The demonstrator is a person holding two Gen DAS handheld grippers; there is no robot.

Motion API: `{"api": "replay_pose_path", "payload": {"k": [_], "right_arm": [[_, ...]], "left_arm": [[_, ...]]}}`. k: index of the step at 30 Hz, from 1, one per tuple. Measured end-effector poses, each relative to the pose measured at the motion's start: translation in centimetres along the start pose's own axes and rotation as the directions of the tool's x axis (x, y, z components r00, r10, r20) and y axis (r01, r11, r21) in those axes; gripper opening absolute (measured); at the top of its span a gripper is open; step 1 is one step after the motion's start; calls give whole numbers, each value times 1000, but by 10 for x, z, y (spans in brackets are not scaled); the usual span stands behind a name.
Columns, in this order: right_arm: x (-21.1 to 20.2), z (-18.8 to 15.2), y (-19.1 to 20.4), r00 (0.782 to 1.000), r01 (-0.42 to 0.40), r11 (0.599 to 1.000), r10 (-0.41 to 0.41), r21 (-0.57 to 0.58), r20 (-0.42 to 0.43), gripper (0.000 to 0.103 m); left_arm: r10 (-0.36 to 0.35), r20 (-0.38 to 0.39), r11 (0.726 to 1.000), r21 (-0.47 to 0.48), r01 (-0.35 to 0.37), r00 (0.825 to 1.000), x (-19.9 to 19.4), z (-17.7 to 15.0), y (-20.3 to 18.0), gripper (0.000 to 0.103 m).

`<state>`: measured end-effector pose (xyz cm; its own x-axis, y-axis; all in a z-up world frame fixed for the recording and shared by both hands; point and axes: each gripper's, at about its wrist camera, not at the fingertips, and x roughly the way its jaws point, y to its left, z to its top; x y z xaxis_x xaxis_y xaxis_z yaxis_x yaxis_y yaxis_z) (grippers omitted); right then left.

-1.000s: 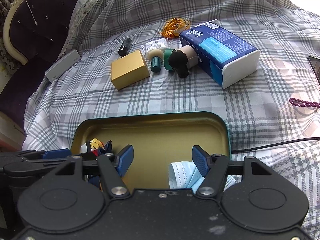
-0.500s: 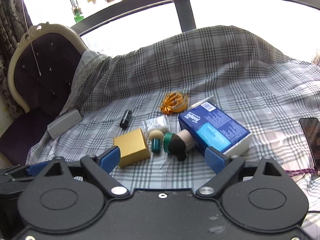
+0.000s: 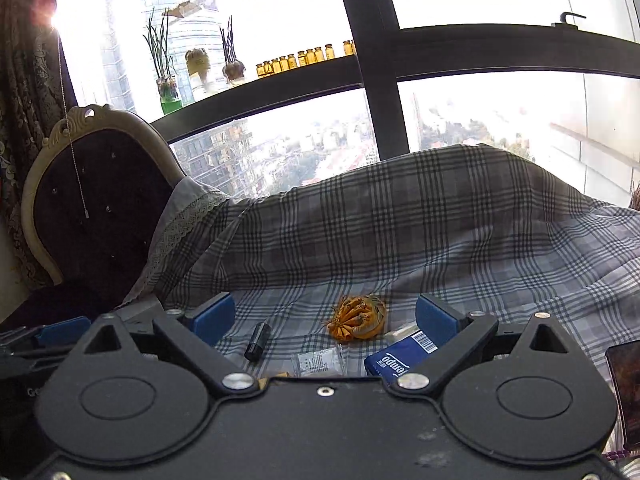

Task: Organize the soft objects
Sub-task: 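Reach the left tool to the black cylinder while the right tool grasps the white packet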

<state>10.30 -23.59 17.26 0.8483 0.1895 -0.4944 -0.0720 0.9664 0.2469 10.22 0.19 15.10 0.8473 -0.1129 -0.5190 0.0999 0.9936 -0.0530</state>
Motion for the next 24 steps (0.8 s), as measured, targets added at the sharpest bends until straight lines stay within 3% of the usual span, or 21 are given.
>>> {"api": "replay_pose_path", "payload": {"k": [2,8,12,18,24], "right_arm": [[21,7,-7,999,8,1000,-8,6,-39,97],[80,19,-29,990,46,997,-37,64,-138,97],[123,18,-43,974,110,991,-93,75,-206,97],[182,6,-64,936,195,978,-164,70,-312,96],[231,-7,-88,885,251,960,-177,123,-430,93]], "left_arm": [[-6,-25,1000,-16,6,1000,17,4,4,75],[99,-80,993,-57,-103,992,82,10,24,75],[117,-153,985,-107,-134,981,123,5,42,75],[132,-258,970,-167,-179,957,175,-10,64,75],[104,-333,976,-147,-161,937,207,-25,68,75]]}}
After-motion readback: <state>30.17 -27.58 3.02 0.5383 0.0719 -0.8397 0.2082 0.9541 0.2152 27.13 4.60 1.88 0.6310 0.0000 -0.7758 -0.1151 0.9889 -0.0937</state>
